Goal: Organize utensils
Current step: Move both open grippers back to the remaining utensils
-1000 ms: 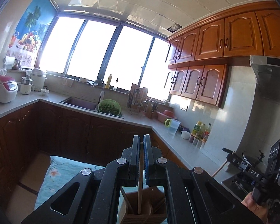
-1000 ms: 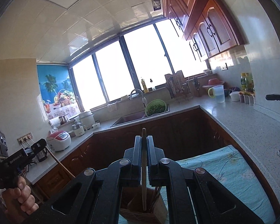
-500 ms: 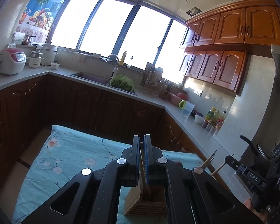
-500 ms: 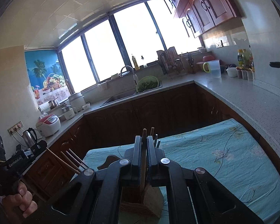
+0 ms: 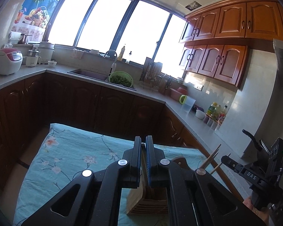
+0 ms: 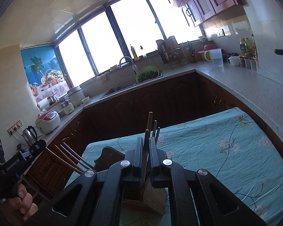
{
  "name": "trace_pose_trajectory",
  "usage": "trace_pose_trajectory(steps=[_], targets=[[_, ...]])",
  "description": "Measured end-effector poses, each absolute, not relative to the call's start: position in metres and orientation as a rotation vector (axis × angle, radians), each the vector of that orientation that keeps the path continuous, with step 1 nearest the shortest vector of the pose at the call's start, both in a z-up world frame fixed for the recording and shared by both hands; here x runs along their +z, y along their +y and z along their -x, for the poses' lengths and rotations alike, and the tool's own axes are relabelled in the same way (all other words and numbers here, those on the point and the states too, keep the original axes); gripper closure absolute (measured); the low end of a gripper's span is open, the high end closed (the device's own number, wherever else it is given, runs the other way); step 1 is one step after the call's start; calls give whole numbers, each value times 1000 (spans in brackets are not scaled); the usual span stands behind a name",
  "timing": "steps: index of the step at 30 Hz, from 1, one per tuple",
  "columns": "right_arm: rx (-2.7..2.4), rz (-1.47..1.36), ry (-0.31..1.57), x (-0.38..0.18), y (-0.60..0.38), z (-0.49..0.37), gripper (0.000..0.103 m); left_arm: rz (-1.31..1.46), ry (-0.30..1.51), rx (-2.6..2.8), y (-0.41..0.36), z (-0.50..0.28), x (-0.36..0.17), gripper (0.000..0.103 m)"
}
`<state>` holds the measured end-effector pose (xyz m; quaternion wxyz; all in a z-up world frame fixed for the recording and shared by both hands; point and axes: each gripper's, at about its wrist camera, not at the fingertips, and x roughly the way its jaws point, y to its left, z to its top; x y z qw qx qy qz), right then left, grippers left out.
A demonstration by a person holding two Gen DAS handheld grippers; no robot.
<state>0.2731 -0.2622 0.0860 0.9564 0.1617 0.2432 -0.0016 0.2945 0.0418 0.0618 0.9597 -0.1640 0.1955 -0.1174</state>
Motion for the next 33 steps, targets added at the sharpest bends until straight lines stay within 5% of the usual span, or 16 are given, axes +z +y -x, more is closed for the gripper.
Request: trace_pose_trajectory(steps=[2,4,6,10,12,18,33], targets=[[9,-350,494,86,-265,-273,92,338,413,-242,43,-294,62,99],[15,-370,485,88,-267,-270,83,352,415,-249,46,-293,65,87],[23,-388,459,92,-271,-264,48,363,398,-235,51,-287,69,73],[24,-417,402,101,-278,-245,34,385,378,-219,61,-274,74,56],[27,-441,393,103,-282,-235,14,390,377,-212,66,-265,72,51],[24,-468,391,95,-288,-199,13,410,422,-162,80,-233,58,31],[-37,-418,601,23,-276,-110,13,456,724,-98,84,-182,-12,29]])
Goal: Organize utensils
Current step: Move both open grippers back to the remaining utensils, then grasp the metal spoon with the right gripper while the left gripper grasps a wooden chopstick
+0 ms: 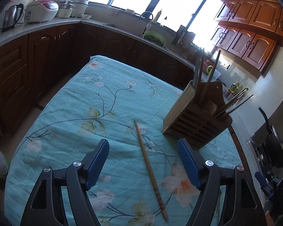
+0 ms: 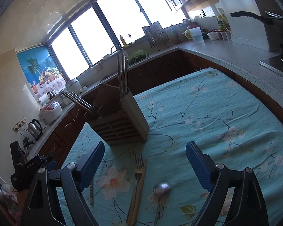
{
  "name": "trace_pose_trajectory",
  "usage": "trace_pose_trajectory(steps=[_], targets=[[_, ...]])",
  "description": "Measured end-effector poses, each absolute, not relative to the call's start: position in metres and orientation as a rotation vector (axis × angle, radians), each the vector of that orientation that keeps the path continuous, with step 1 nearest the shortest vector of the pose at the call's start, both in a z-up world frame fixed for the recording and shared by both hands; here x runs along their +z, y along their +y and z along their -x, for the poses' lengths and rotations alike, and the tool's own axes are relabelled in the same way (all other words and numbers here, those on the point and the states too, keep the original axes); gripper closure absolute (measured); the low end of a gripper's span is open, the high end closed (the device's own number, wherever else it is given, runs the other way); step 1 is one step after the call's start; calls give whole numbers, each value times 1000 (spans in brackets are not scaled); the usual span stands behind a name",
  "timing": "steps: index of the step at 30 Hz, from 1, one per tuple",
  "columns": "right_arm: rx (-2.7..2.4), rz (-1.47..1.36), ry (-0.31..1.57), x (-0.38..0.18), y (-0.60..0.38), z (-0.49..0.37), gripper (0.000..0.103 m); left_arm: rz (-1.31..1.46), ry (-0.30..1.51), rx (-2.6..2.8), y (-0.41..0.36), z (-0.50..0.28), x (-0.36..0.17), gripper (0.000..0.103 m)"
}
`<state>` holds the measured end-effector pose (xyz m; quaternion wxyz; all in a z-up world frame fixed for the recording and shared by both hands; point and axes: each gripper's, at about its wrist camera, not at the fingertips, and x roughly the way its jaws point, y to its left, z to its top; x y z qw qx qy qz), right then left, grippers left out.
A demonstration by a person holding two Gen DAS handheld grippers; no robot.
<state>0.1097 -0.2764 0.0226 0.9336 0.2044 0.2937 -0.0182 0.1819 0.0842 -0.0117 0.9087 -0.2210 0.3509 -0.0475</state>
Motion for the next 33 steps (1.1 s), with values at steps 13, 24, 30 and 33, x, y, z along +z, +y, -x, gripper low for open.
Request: trace_pose_trajectory(steps=[13,24,30,33], targets=[[-49,-333,742,-17,-260,-86,19,383,834,-100,69,-196,-28,29],[-36,-288,867,-41,-244,-92,54,225,911,-62,38,-289,-50,41],[-32,-293,892,-47,-244,-94,57,140,991,-71,24,-325,-75,89],[-29,-299,888,-47,-246,-94,58,104,986,-124,16,-307,-75,94]])
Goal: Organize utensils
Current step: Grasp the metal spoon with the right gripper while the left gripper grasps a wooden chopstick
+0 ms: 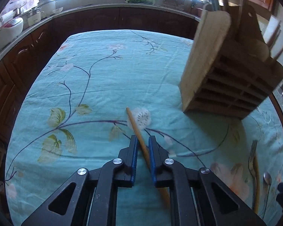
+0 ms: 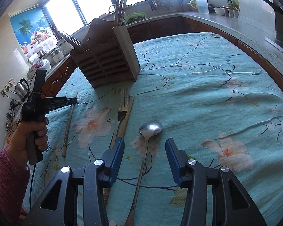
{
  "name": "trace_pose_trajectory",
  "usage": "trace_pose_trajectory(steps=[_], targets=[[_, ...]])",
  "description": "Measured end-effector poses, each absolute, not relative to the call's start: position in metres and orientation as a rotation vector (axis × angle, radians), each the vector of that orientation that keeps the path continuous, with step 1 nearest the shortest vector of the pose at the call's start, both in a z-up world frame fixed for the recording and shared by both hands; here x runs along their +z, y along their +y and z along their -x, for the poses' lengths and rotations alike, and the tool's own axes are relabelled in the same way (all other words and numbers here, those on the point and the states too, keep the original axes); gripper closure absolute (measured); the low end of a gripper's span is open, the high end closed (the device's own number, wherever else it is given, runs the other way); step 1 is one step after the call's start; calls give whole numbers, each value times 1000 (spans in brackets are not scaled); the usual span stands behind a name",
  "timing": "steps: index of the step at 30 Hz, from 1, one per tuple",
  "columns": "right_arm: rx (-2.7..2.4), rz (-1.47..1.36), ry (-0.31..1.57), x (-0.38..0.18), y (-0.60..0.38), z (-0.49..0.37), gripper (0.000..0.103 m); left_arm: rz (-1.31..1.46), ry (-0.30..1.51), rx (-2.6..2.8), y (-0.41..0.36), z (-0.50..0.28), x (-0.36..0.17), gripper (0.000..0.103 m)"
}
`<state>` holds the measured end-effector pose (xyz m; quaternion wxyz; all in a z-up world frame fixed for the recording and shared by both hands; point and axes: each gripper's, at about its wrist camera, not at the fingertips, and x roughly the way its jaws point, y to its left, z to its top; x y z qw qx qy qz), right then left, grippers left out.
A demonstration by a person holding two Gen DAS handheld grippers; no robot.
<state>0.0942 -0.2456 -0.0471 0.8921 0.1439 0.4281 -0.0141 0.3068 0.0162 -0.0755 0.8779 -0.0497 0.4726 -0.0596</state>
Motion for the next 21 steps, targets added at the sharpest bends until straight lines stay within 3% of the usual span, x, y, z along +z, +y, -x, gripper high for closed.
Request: trace_pose_trajectory(steps=[3,10,14,16,21], targets=[[-23,-305,891,-49,-245,-95,64,84,979,-180,13,-273,-74,96],[-8,-306,907,-55,-240,-95,65,78,1013,-267,7,-217,-71,96],[-2,-294,924,-58,-234,-100,65,64,1040,-250,5,-227,-66,90],[-3,-286,936,-60,-232,-104,65,43,1039,-245,0,-233,-63,78],[-12,-263,970,-69,-228,-114,65,-71,1027,-235,-21,-244,-64,77]])
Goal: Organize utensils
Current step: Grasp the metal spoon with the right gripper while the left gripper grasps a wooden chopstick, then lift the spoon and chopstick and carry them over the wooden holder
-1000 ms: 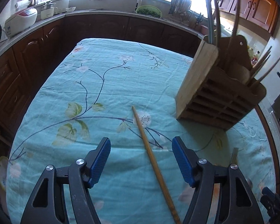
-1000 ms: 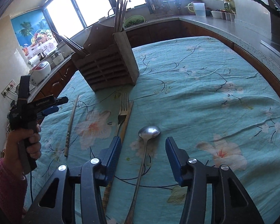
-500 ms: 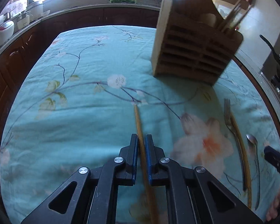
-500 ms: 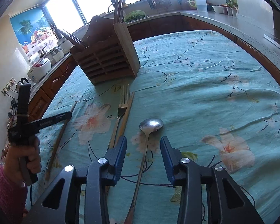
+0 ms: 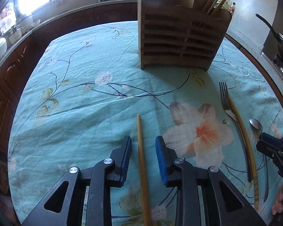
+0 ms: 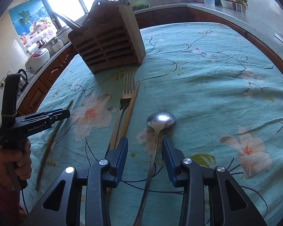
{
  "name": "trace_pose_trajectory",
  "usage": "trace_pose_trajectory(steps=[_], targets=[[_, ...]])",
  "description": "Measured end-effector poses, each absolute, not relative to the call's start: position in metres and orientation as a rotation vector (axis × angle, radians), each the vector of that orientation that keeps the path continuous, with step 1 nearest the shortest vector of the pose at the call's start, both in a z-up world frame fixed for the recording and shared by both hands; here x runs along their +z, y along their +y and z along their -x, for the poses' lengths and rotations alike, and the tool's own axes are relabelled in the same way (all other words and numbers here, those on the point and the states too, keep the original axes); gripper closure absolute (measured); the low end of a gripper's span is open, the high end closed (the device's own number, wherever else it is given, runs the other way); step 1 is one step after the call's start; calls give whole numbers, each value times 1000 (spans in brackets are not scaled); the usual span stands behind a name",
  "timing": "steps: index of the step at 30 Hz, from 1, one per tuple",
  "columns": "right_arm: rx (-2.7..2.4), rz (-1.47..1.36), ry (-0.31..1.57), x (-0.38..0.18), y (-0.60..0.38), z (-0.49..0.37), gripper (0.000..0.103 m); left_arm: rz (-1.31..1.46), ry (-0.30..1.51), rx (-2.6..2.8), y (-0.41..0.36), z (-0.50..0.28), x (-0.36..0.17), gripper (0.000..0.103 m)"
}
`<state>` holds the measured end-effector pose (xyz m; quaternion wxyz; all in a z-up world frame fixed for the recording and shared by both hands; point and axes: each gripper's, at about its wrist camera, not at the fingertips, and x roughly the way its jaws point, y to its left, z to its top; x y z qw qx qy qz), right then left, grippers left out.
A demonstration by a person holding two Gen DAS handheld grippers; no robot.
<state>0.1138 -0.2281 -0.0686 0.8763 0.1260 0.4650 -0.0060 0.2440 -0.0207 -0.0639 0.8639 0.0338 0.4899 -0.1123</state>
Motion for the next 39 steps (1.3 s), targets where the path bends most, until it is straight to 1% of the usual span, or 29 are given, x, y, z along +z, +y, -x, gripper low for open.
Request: trace_pose_trajectory(steps=[2,3,4,5,6,13,25,30,39], targets=[[-14,-251,976,-69,-227,-118,65,-81,1015,-240,-25,-246,-66,77],[-15,-250,979,-69,-227,-120,68,-83,1011,-247,-26,-246,-66,79],[-20,-246,982,-70,-227,-122,73,-84,1006,-257,-27,-246,-66,87],[-26,-241,987,-70,-228,-124,89,-79,1003,-269,-26,-246,-66,93],[-32,-237,992,-72,-229,-126,98,-72,1003,-277,-25,-246,-66,99],[2,-274,959,-59,-236,-118,98,15,969,-337,-7,-226,-47,100],[49,-280,771,17,-234,-100,100,184,770,-378,36,-163,34,100],[60,-258,691,46,-230,-95,101,223,698,-393,50,-138,59,100],[61,-218,617,72,-228,-98,101,296,642,-411,68,-124,73,100]])
